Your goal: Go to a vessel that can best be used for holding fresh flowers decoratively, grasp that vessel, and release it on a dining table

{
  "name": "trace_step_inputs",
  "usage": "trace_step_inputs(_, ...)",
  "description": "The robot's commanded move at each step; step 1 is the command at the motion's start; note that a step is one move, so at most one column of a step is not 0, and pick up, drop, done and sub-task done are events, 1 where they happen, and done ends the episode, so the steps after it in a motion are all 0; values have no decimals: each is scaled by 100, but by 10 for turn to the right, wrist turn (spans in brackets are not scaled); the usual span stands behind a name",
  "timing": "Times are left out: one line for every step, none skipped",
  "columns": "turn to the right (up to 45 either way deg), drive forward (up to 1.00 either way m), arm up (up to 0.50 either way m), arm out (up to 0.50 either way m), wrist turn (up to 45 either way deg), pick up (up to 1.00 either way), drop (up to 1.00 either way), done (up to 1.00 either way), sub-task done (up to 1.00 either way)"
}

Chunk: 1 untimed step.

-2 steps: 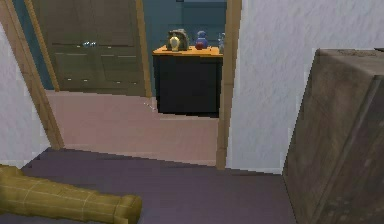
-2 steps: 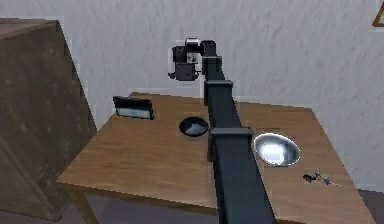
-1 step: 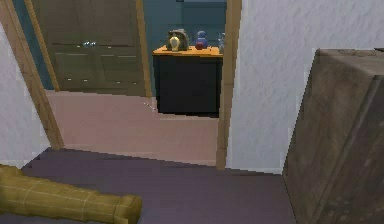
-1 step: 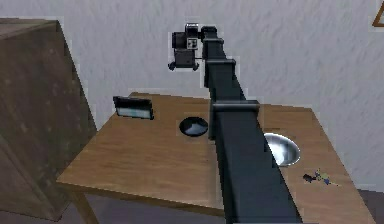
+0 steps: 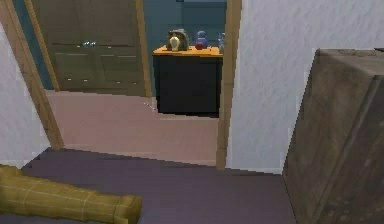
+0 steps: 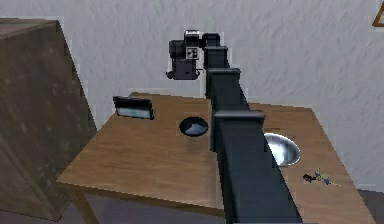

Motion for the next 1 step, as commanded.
trace_step_inputs(0,0,0,0,0,0,0,100,0)
